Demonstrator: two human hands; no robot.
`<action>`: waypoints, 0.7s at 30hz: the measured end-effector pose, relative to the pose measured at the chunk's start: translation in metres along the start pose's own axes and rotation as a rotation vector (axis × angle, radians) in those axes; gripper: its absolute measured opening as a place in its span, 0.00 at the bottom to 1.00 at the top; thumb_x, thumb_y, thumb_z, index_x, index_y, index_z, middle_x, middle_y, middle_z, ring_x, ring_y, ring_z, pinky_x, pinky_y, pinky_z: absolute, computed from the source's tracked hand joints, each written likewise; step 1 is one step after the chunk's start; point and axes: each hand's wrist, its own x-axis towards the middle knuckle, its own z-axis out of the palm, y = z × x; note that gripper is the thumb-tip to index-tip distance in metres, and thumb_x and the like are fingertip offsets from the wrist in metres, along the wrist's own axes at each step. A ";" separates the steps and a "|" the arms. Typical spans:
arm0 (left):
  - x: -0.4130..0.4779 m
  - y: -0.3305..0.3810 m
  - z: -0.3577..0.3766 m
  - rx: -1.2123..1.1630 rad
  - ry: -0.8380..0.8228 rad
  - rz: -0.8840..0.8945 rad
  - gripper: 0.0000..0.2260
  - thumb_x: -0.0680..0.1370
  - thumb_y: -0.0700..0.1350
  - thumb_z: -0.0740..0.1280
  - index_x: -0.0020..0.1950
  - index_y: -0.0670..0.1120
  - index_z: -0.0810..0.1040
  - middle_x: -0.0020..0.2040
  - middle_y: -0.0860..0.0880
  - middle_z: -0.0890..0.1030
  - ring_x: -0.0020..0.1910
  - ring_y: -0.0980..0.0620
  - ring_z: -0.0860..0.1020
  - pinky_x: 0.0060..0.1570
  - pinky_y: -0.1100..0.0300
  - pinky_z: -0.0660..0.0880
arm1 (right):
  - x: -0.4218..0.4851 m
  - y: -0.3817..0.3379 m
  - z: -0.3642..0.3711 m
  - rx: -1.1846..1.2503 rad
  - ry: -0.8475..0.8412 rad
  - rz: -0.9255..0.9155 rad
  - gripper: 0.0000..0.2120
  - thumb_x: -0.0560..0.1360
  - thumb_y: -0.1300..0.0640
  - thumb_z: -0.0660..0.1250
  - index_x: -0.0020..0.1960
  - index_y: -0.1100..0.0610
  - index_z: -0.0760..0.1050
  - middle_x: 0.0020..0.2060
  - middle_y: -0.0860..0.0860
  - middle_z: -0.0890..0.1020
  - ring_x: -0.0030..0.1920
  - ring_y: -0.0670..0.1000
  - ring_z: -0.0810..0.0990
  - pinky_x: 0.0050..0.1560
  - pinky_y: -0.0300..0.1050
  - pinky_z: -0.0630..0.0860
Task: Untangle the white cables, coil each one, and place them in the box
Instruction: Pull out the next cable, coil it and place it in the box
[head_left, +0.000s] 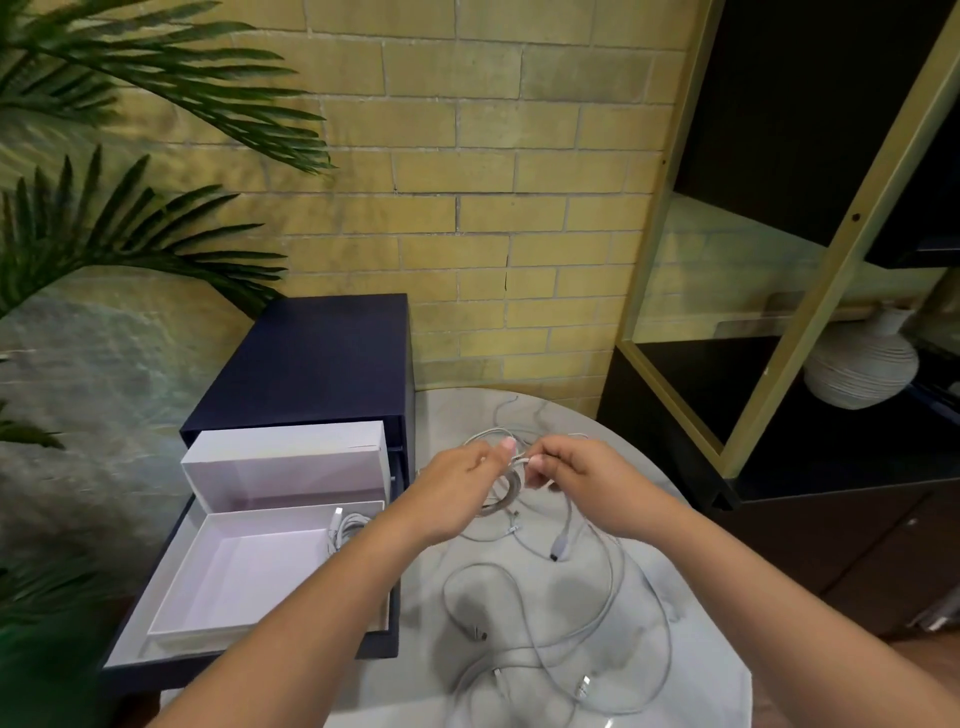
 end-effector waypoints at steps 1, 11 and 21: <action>-0.001 0.001 -0.002 -0.006 -0.040 -0.006 0.23 0.79 0.64 0.54 0.45 0.45 0.73 0.42 0.50 0.76 0.40 0.53 0.73 0.43 0.58 0.68 | 0.002 0.002 -0.004 -0.175 0.046 -0.074 0.10 0.80 0.58 0.60 0.48 0.59 0.79 0.42 0.46 0.78 0.46 0.47 0.76 0.51 0.42 0.73; 0.002 0.010 0.005 -0.042 0.143 0.064 0.14 0.78 0.61 0.59 0.40 0.53 0.72 0.36 0.50 0.77 0.39 0.47 0.78 0.40 0.51 0.73 | 0.005 0.001 -0.005 -0.249 0.250 -0.131 0.07 0.79 0.59 0.62 0.52 0.58 0.79 0.44 0.50 0.79 0.40 0.48 0.78 0.45 0.48 0.77; 0.009 0.018 0.014 -0.394 0.214 0.012 0.19 0.80 0.58 0.59 0.42 0.44 0.76 0.27 0.55 0.67 0.28 0.54 0.69 0.32 0.58 0.67 | -0.006 -0.004 0.033 0.462 0.274 0.126 0.10 0.75 0.62 0.69 0.56 0.60 0.74 0.50 0.57 0.82 0.48 0.50 0.84 0.50 0.45 0.81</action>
